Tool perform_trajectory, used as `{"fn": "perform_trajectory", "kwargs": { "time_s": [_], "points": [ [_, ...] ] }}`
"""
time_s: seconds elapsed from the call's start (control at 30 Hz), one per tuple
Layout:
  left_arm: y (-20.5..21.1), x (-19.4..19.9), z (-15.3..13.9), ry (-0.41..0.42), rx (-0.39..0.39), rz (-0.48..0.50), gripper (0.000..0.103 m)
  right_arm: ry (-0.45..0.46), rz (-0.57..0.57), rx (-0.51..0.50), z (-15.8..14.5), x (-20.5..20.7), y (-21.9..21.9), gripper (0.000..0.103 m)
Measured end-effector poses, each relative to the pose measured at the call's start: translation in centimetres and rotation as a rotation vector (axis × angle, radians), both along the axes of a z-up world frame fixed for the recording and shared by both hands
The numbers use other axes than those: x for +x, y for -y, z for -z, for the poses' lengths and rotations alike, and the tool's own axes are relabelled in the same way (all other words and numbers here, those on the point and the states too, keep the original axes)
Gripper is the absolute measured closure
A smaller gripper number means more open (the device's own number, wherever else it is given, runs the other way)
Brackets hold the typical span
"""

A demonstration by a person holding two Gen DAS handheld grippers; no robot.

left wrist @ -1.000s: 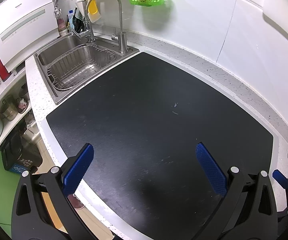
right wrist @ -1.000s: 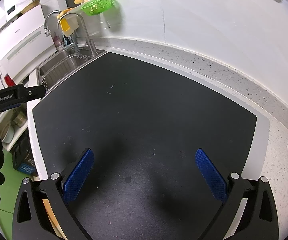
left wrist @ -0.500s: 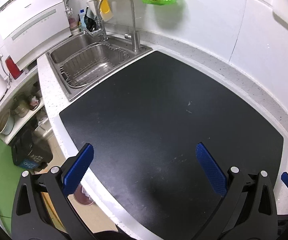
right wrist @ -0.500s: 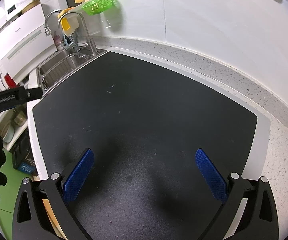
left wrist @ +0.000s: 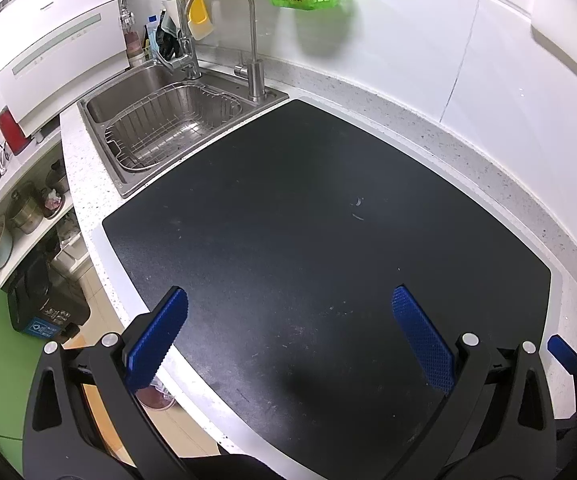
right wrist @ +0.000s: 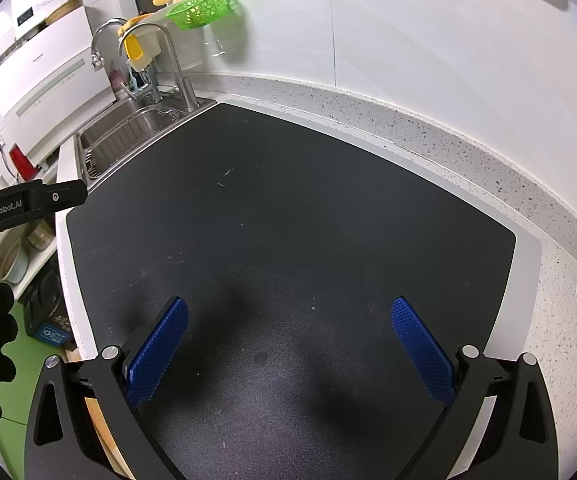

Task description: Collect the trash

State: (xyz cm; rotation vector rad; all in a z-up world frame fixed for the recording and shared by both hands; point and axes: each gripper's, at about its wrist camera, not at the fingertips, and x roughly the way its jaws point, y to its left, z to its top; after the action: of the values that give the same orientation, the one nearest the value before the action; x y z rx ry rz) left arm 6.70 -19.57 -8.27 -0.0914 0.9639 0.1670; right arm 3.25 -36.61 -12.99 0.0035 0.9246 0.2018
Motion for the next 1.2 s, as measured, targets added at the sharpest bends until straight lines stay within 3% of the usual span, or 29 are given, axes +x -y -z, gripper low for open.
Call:
{"fn": "perform_trajectory", "kwargs": {
  "time_s": [1.2],
  "points": [
    [-0.32,0.03,0.04,-0.002,-0.003,-0.010,0.003,-0.001,-0.004,0.000,0.04,-0.18,-0.27,0.005]
  ]
}}
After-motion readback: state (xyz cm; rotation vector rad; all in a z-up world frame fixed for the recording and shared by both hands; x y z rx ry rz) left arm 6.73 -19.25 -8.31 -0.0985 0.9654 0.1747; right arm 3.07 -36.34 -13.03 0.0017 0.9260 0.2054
